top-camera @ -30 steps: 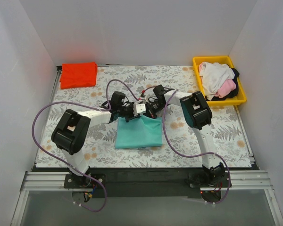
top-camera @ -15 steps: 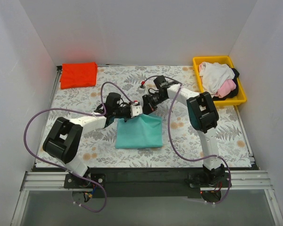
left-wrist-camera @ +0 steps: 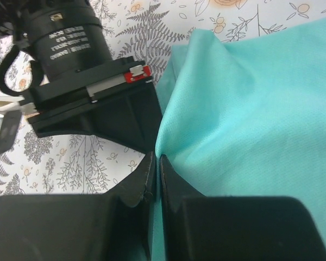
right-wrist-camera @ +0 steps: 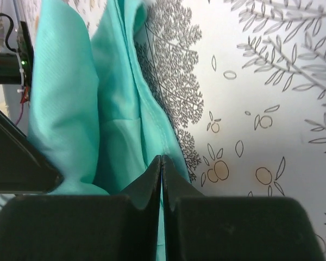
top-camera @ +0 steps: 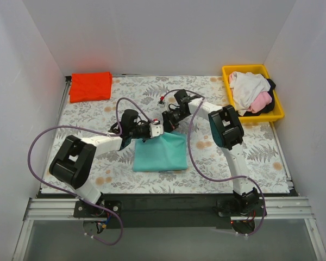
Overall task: Fold and stack the t-shirts
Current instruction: Fold the tshirt
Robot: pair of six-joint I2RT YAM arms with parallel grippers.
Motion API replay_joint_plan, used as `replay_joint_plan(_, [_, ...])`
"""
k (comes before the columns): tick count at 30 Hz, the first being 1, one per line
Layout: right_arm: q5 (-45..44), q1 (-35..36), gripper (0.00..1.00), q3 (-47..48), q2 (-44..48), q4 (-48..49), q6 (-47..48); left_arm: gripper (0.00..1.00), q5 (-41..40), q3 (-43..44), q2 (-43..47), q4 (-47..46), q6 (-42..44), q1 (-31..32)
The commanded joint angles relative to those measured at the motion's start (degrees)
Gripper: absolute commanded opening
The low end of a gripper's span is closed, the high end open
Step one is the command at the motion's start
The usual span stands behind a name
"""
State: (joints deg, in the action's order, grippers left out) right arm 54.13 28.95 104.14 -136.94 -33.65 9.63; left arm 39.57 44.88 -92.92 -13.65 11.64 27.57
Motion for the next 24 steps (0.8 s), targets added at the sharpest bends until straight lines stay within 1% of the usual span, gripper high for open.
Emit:
replay_joint_plan(1, [2.1,0.5,0.06,-0.8,-0.1,-0.9,2.9,0.00,-1.3,-1.1,2.6,-5.2,0.9,-0.1])
replay_joint_plan(7, [3.4,0.2,0.06,-3.0,-0.1,-0.8,3.6,0.00,-4.2,-1.7,0.1,-11.5,-0.5,-0.1])
replay_joint_plan(11, [4.1,-0.4,0.06,-2.3,-0.6,-1.0,2.9,0.00,-4.0,-1.4,-1.2,-10.7,0.4,-0.1])
replay_joint_plan(15, [3.2,-2.0,0.06,-0.1,-0.7,-1.2,2.2,0.00,-6.5,-2.2,-3.3,-11.1,1.4,-0.1])
replay_joint_plan(16, [2.1,-2.4,0.06,0.2,-0.6,-1.2,2.0,0.02,-6.8,-2.2,-3.5,-11.1,1.4,-0.1])
replay_joint_plan(17, [1.6,-3.0,0.06,0.4,-0.1,-1.5,2.1,0.06,-7.0,-2.6,-3.7,-11.1,1.5,-0.1])
replay_joint_plan(18, [1.0,-3.3,0.06,0.5,0.2,-1.5,2.1,0.17,-7.3,-2.5,-4.1,-11.4,1.5,-0.1])
replay_joint_plan(19, [-0.3,-3.4,0.07,0.1,0.6,-1.6,2.3,0.22,-7.4,-2.4,-4.0,-11.4,0.8,-0.1])
replay_joint_plan(21, [-1.5,-3.4,0.08,-0.4,2.0,-1.8,2.6,0.30,-7.4,-1.7,-3.0,-10.9,-0.3,-0.1])
replay_joint_plan(22, [-1.7,-3.4,0.08,-0.9,2.4,-1.8,2.5,0.35,-7.3,-1.4,-2.3,-10.5,-2.1,-0.1])
replay_joint_plan(23, [-1.8,-3.4,0.08,-0.9,2.8,-2.0,2.4,0.37,-6.9,-0.9,-1.4,-10.0,-3.3,-0.4])
replay_joint_plan(24, [-2.0,-3.4,0.09,-0.8,3.0,-2.6,2.2,0.42,-6.2,0.5,0.8,-8.1,-4.7,-0.6])
